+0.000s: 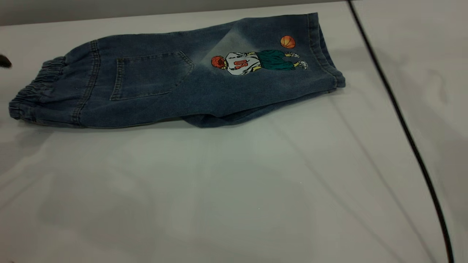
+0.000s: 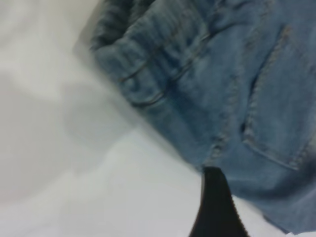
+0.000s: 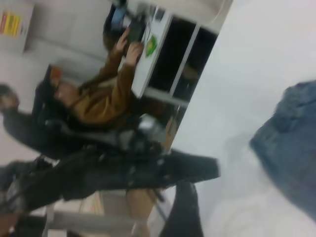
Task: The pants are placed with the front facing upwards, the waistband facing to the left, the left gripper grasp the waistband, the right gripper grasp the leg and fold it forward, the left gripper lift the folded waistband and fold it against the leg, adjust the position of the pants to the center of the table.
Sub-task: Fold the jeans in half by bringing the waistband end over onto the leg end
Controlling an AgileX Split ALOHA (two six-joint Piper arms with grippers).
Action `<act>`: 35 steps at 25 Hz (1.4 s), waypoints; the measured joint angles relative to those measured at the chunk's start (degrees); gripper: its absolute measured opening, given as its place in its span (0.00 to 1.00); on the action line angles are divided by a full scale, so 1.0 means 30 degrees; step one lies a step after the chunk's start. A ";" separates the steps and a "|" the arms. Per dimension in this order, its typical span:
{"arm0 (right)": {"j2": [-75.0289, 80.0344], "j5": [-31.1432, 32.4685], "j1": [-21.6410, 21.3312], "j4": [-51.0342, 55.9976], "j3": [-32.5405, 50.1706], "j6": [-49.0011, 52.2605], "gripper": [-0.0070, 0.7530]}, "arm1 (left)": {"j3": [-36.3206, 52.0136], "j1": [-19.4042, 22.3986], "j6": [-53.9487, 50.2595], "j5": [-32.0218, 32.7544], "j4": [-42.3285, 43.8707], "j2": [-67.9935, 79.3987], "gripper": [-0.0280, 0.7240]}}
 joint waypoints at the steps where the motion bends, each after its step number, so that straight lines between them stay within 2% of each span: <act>1: 0.0000 0.0000 0.0268 -0.0273 0.0000 0.0000 0.72 | -0.0045 0.0000 0.0022 -0.0044 -0.0032 0.0346 0.60; 7: 0.0000 0.0000 0.2072 -0.1942 0.0000 0.0000 0.72 | -0.1245 0.0517 0.0368 0.0211 0.0051 0.2570 0.60; 10: 0.0000 0.0006 0.2606 -0.2405 0.0000 0.0271 0.72 | -0.2230 0.1352 -0.0023 0.1540 0.0733 0.3356 0.60; 16: 0.0000 -0.0011 0.2770 -0.2387 0.0000 0.0508 0.72 | -0.3868 0.3060 -0.1996 0.3937 0.2667 0.4602 0.60; 25: 0.0000 -0.0011 0.2770 -0.2367 0.0000 0.0508 0.72 | -0.4580 0.3122 -0.2191 0.3991 0.3374 0.5910 0.60; 31: 0.0000 -0.0011 0.2770 -0.2367 0.0017 0.0512 0.72 | -0.5370 0.3122 -0.1812 0.3846 0.1619 0.6867 0.60; 35: 0.0000 -0.0011 0.2770 -0.2367 0.0017 0.0512 0.72 | -0.5580 0.3122 -0.2019 0.3871 0.1891 0.7516 0.60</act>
